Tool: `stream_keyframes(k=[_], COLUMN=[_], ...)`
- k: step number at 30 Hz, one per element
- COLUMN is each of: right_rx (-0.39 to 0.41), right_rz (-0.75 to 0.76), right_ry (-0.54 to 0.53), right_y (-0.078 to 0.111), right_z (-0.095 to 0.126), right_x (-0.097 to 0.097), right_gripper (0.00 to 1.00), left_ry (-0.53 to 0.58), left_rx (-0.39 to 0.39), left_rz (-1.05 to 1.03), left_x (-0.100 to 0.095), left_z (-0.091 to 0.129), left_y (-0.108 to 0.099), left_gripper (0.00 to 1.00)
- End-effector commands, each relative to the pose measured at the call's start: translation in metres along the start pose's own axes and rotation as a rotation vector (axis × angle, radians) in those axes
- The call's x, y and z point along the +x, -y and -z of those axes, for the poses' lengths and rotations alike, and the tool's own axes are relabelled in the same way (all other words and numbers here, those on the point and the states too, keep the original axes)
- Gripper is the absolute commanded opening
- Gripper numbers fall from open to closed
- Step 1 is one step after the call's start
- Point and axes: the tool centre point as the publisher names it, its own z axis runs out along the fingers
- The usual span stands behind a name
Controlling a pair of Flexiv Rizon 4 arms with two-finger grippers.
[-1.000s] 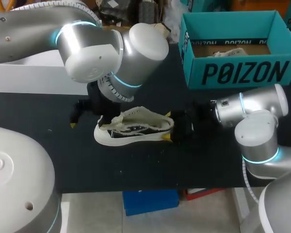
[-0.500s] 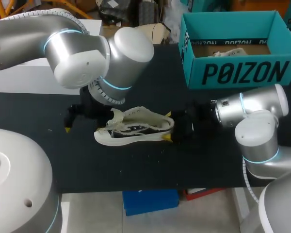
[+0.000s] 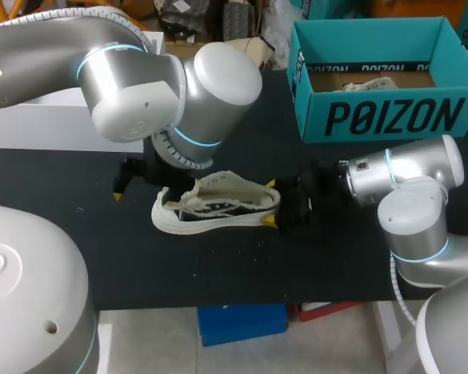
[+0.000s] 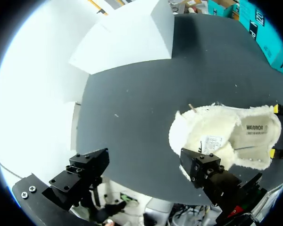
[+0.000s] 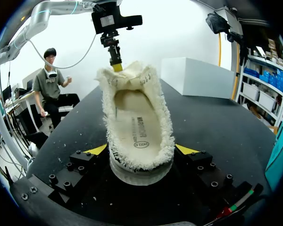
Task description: Take the shoe out of the shoebox, open the shoe tongue, remove and reinsert the insole, then place the shoe into the shoebox
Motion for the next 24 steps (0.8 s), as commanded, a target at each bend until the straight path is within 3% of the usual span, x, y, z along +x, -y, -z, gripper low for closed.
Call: stream_keyframes(k=[1, 2, 3, 6, 7, 11, 15, 17, 24], right_rx=[0.001, 0.001, 0.001, 0.001, 0.001, 0.001, 0.001, 0.001, 0.001], right_rz=[-0.001, -0.001, -0.001, -0.001, -0.001, -0.001, -0.001, -0.001, -0.001], right_ry=[0.000, 0.000, 0.000, 0.000, 0.000, 0.000, 0.000, 0.000, 0.000], right_y=[0.002, 0.002, 0.002, 0.002, 0.002, 0.002, 0.002, 0.002, 0.002], right_z=[0.000, 0.000, 0.000, 0.000, 0.000, 0.000, 0.000, 0.000, 0.000], right_x=[-0.001, -0.001, -0.001, -0.001, -0.001, -0.001, -0.001, -0.001, -0.001], right_gripper=[0.00, 0.00, 0.00, 0.00, 0.00, 0.00, 0.00, 0.00, 0.00], left_ry=[-0.314, -0.417, -0.439, -0.530, -0.517, -0.670, -0.798, -0.864, -0.946], left_rx=[0.264, 0.296, 0.326, 0.399, 0.415, 0.440, 0.494, 0.452, 0.479], left_rz=[-0.475, -0.603, -0.709, -1.048, -1.088, -1.168, -1.237, -1.284, -1.397], left_x=[-0.018, -0.019, -0.018, -0.006, -0.001, 0.018, 0.047, 0.066, 0.066], left_z=[0.052, 0.062, 0.069, 0.091, 0.095, 0.111, 0.111, 0.106, 0.106], left_y=[-0.005, -0.004, -0.002, -0.003, -0.002, 0.014, 0.030, 0.044, 0.044], left_gripper=[0.48, 0.24, 0.00, 0.00, 0.00, 0.00, 0.00, 0.00, 0.00])
